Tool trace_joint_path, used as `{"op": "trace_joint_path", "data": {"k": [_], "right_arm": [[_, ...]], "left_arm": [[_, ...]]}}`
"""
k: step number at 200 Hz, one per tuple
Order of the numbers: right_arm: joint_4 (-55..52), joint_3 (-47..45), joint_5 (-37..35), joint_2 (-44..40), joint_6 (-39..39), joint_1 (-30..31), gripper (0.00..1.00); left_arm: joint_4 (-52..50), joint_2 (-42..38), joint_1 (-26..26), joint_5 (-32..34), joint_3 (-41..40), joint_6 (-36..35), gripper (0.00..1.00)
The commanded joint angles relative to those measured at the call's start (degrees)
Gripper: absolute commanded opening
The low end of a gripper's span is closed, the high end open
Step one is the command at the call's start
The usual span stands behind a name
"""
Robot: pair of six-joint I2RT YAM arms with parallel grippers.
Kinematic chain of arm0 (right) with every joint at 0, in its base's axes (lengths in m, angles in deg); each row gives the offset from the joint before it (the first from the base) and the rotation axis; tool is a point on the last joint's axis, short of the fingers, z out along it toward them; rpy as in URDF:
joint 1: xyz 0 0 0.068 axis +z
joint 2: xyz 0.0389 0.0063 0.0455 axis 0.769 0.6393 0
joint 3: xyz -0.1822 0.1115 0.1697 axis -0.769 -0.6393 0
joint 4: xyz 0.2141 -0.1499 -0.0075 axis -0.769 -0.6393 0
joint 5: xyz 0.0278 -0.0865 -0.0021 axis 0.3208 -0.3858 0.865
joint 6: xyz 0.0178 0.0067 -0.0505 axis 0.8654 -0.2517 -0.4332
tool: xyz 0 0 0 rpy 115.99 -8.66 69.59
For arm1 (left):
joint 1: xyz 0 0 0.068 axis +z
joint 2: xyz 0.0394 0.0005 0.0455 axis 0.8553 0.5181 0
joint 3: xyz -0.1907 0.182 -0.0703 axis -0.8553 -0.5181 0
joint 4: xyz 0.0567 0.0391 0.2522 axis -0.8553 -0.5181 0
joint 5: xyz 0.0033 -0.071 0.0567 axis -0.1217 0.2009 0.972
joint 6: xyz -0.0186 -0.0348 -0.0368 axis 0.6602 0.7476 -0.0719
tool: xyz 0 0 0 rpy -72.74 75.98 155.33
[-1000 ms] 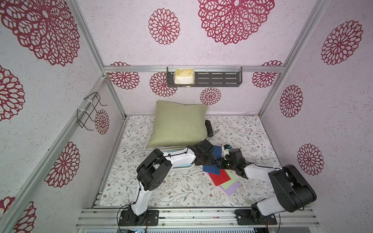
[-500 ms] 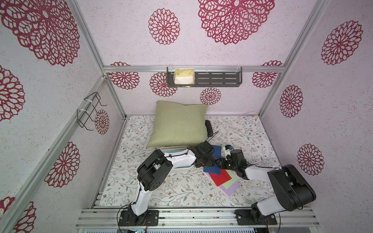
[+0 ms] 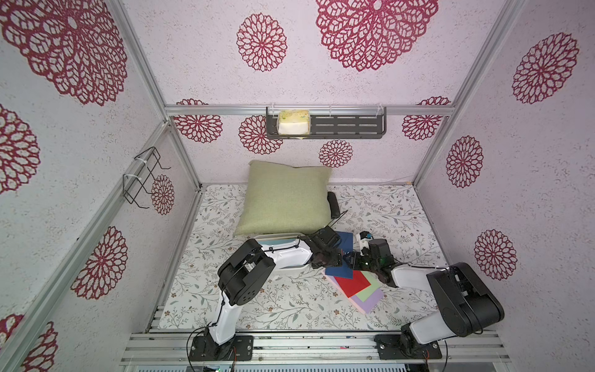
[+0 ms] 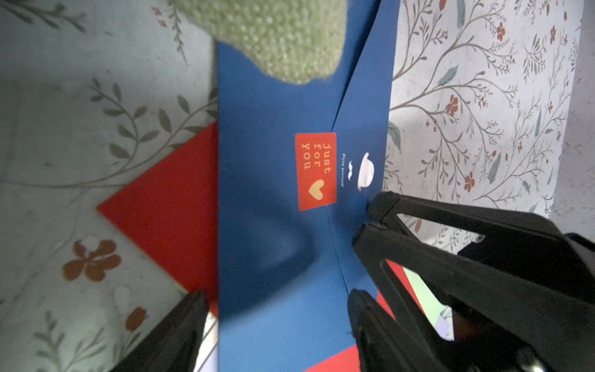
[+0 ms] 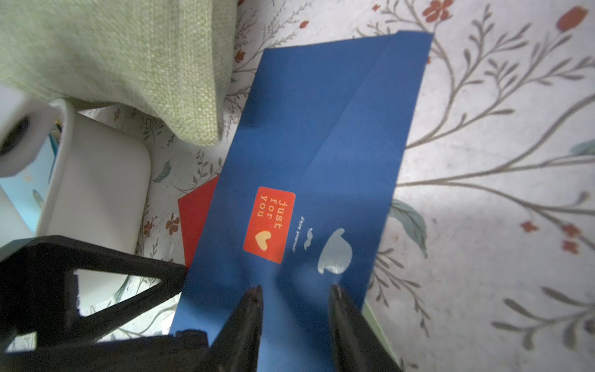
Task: Put the sealed envelopes into the storage box
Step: Pick up the envelope from the center of the board.
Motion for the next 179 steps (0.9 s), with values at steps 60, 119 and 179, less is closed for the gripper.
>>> {"op": "trace_joint_path", "data": {"k": [60,119,179], "right_arm": [[-2.22,-1.67,0.69,1.32,0.63,-0.52,0.4],[-1.77,-1.94,1.37,1.42,0.67,-0.67,0.4],[-1.46,-2.2,1.8,1.42,0.96,-0.83,0.4]], "left_arm": [[4.05,-2.68,-1.27,-5.72,-0.24,-0.16,0.74],[6.67,-3.37,-1.18,-7.48,1.02,-0.72,0.74],[13.0,-7.11,-1.47,-6.26,-1.68,0.9,0.66]]}}
